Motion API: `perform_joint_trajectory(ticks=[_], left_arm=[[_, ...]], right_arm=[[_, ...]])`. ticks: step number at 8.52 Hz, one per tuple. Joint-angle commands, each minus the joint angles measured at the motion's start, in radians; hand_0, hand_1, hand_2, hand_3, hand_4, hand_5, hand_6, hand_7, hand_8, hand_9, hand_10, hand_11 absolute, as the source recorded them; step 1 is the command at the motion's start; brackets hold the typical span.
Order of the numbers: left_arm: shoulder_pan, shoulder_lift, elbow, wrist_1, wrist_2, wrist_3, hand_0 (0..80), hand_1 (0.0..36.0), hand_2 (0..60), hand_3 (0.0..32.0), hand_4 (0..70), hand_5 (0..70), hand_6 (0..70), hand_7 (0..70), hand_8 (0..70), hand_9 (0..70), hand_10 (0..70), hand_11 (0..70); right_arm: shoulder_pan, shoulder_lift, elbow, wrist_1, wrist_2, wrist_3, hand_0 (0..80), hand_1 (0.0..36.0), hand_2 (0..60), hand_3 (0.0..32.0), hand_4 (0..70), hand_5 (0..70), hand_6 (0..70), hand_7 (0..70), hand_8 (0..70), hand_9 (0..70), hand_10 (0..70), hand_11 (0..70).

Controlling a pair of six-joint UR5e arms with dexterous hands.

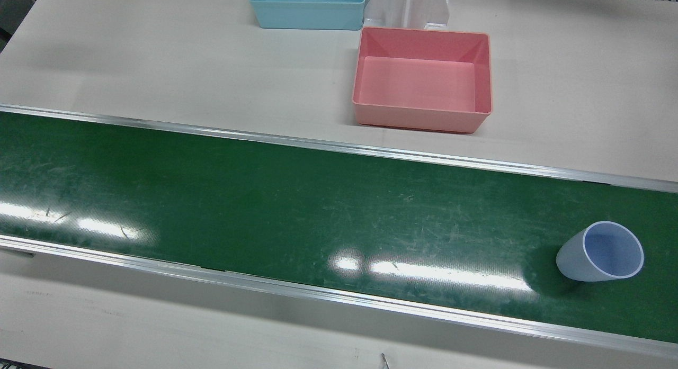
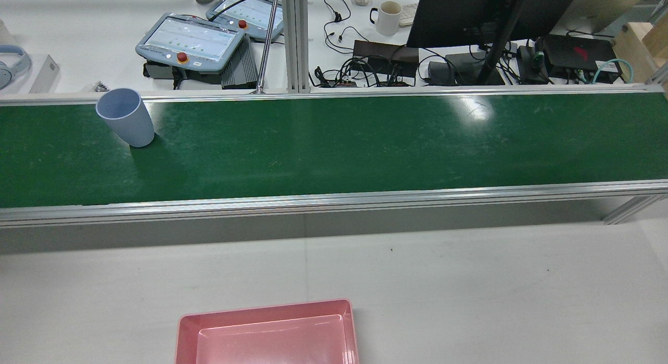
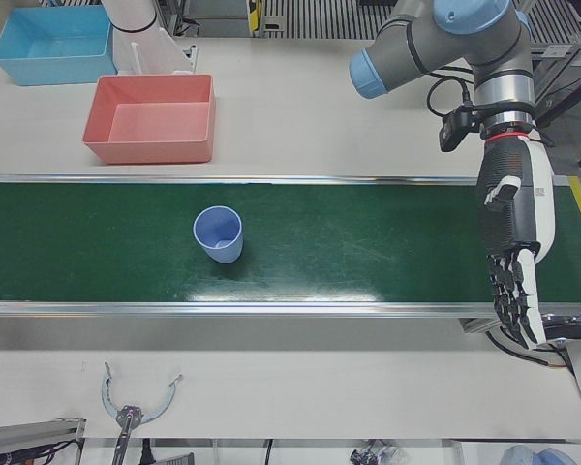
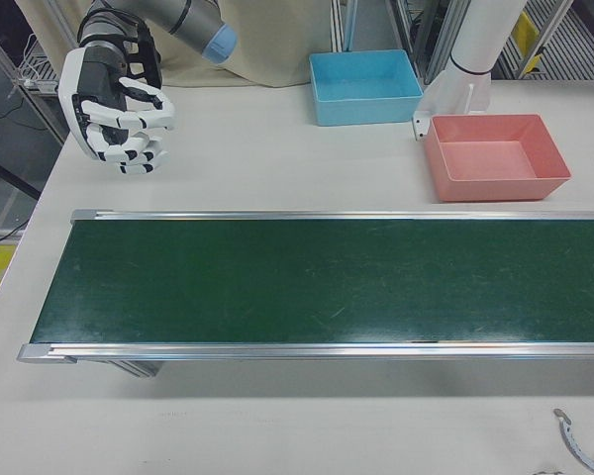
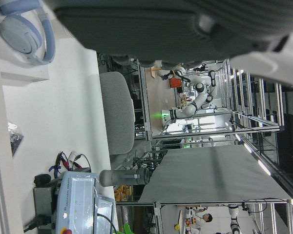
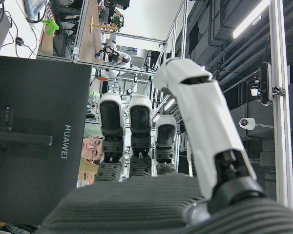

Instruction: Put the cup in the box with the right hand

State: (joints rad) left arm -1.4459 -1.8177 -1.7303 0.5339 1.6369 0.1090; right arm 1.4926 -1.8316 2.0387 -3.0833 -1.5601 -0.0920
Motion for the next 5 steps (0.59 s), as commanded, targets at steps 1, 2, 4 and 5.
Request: perform_joint_trajectory(ticks=[1, 2, 4, 5], left_arm=[[0.001, 0.0, 0.0, 0.0, 0.001, 0.0, 0.0, 0.0, 0.0, 0.0, 0.0, 0.0, 0.0, 0.0, 0.0, 0.0, 0.0, 0.0], [-0.001, 0.0, 0.0, 0.0, 0.0, 0.0, 0.0, 0.0, 0.0, 0.0, 0.0, 0.0, 0.0, 0.0, 0.0, 0.0, 0.0, 0.0], [0.001, 0.0, 0.0, 0.0, 0.0, 0.0, 0.0, 0.0, 0.0, 0.0, 0.0, 0.0, 0.0, 0.0, 0.0, 0.0, 0.0, 0.0], [-0.001, 0.0, 0.0, 0.0, 0.001, 0.0, 0.0, 0.0, 0.0, 0.0, 0.0, 0.0, 0.0, 0.0, 0.0, 0.0, 0.0, 0.0]], right_arm=[[0.0, 0.0, 0.0, 0.0, 0.0, 0.0, 80.0, 36.0, 35.5, 0.0, 32.0, 21.2, 22.6, 70.0, 44.9, 57.2, 35.1, 52.7], [0.0, 0.0, 0.0, 0.0, 0.0, 0.0, 80.0, 36.0, 35.4, 0.0, 31.5, 21.2, 22.5, 70.0, 44.7, 56.9, 34.8, 52.4], [0.0, 0.0, 0.0, 0.0, 0.0, 0.0, 80.0, 36.0, 34.7, 0.0, 30.7, 21.2, 22.4, 70.0, 44.6, 56.8, 34.8, 52.3], [0.0, 0.0, 0.0, 0.0, 0.0, 0.0, 80.0, 36.0, 34.6, 0.0, 30.7, 21.3, 22.4, 70.0, 44.7, 57.0, 35.0, 52.5]])
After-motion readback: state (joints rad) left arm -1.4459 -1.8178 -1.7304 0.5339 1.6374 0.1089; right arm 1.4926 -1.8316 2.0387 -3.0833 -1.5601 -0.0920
